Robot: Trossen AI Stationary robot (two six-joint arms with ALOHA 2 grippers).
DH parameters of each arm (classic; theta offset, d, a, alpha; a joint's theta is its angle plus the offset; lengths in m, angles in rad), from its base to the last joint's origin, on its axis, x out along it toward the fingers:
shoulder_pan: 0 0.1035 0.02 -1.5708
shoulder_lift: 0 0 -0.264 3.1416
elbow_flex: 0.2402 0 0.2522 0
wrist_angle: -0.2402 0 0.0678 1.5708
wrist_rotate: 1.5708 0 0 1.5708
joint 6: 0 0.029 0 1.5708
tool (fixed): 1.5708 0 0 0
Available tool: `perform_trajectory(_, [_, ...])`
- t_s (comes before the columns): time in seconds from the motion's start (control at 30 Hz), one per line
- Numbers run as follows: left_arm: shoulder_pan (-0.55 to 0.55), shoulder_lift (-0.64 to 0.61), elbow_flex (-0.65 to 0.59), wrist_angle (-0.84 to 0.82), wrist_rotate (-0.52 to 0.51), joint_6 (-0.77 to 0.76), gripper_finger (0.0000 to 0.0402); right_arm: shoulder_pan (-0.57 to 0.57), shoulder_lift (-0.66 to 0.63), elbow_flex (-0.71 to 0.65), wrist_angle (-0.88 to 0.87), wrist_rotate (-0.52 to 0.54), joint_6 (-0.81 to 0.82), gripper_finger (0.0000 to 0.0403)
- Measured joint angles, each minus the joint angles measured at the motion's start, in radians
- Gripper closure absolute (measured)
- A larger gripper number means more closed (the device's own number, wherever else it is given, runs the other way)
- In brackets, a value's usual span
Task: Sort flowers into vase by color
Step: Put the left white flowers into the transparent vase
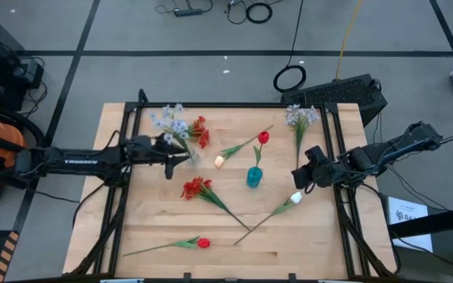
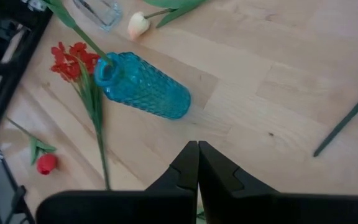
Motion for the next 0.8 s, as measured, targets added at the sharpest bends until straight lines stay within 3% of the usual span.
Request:
perform_trajectory(0.37, [-0.091, 0.0, 0.209, -0.442, -0.144, -0.139, 0.0258, 0.0, -0.021, 0.0, -0.022, -0.005, -0.065, 0.0403])
perform_trajectory(0.6, [-0.153, 0.0, 0.252, -0.47, -0.279, -0.183, 0.0258, 0.0, -0.021, 0.0, -0.035, -0.027, -0.125, 0.0403])
perform_trajectory(0.8, [-0.189, 0.0, 0.264, -0.49, -0.295, -0.28, 0.0258, 0.0, -0.021, 0.0, -0.035, -0.026, -0.171, 0.0403])
